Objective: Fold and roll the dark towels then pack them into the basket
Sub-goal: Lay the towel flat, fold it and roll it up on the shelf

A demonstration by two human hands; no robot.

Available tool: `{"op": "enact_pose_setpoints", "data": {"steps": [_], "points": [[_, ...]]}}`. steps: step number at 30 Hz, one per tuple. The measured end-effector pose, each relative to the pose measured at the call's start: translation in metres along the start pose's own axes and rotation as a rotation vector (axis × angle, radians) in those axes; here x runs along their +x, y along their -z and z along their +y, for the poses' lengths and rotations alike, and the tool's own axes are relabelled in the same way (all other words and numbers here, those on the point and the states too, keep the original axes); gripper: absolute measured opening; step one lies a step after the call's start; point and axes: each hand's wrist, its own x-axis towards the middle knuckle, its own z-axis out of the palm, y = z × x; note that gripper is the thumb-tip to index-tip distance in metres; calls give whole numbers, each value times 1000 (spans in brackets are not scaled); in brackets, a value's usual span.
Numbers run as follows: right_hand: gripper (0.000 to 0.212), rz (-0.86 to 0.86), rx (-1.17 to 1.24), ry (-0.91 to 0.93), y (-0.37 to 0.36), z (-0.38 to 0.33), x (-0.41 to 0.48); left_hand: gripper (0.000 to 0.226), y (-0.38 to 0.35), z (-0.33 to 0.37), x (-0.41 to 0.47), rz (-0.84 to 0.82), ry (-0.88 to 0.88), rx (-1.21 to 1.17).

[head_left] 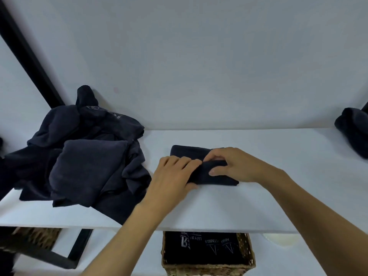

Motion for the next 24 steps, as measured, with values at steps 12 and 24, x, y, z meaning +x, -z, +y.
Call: {"op": "enact_pose_setpoints", "data": {"steps": [12,24], "points": [[57,374,-637,228,-36,18,4,33,-1,-43,78,-441,266,-339],[56,315,-629,109,-8,18,34,41,-6,-54,91,-389,228,-231]]}}
